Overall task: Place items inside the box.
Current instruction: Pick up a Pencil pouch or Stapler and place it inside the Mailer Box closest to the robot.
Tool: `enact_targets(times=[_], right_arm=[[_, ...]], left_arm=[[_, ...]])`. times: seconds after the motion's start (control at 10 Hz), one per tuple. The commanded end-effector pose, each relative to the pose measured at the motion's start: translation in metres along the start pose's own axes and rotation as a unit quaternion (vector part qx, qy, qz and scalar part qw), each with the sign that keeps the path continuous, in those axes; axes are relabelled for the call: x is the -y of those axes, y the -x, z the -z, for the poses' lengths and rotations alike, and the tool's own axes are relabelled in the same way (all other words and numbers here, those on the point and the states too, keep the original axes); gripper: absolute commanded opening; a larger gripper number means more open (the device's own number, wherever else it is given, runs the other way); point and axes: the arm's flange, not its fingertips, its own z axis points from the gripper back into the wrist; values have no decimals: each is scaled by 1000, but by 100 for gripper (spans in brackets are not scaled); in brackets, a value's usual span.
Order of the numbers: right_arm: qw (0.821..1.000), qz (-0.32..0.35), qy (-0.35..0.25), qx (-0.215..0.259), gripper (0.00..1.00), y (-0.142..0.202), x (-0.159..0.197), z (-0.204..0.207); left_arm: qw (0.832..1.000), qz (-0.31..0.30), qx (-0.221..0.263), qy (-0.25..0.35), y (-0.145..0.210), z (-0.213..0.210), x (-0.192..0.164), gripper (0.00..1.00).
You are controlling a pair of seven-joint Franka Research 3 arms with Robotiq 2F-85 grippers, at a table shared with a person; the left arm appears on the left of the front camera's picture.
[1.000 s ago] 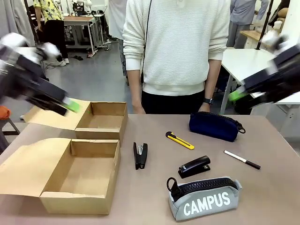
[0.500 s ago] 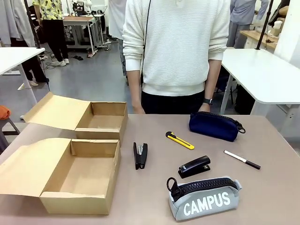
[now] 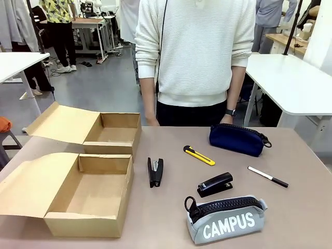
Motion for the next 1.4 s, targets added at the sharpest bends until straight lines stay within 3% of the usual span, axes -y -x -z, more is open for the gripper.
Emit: enact_targets(times=[0.0, 0.2, 0.3, 0.4, 0.5, 0.6, 0.7, 0.8, 1.0, 1.2, 1.3], right_arm=[[1000, -4, -9, -3, 100, 2, -9, -4], [1000, -5, -1, -5, 100, 1, -8, 2], [991, -117, 39, -59, 100, 21, -41, 48], [959, -225, 98, -140, 100, 43, -71, 102], [931, -278, 61, -229, 100, 61, -92, 150], [902, -299, 71, -304, 100, 76, -97, 197], [897, -302, 95, -308, 100, 72, -90, 200], [929, -260, 51, -257, 100, 52, -76, 163], [961, -232, 23, -149, 100, 38, -33, 53], [970, -234, 22, -54, 100, 46, -16, -5], [973, -222, 52, -42, 100, 47, -12, -7]], left_arm=[[1000, 28, -13, -3, 8, -9, 6, 100], [1000, 28, -13, -3, 8, -9, 6, 100], [1000, 28, -13, -3, 8, -9, 6, 100], [1000, 28, -13, -3, 8, -9, 6, 100], [1000, 28, -13, -3, 8, -9, 6, 100], [1000, 28, -13, -3, 8, -9, 6, 100], [1000, 28, -13, -3, 8, -9, 6, 100], [1000, 28, -13, -3, 8, -9, 6, 100], [1000, 28, -13, -3, 8, -9, 6, 100], [1000, 28, -13, -3, 8, -9, 6, 100], [1000, 28, -13, -3, 8, -9, 6, 100]])
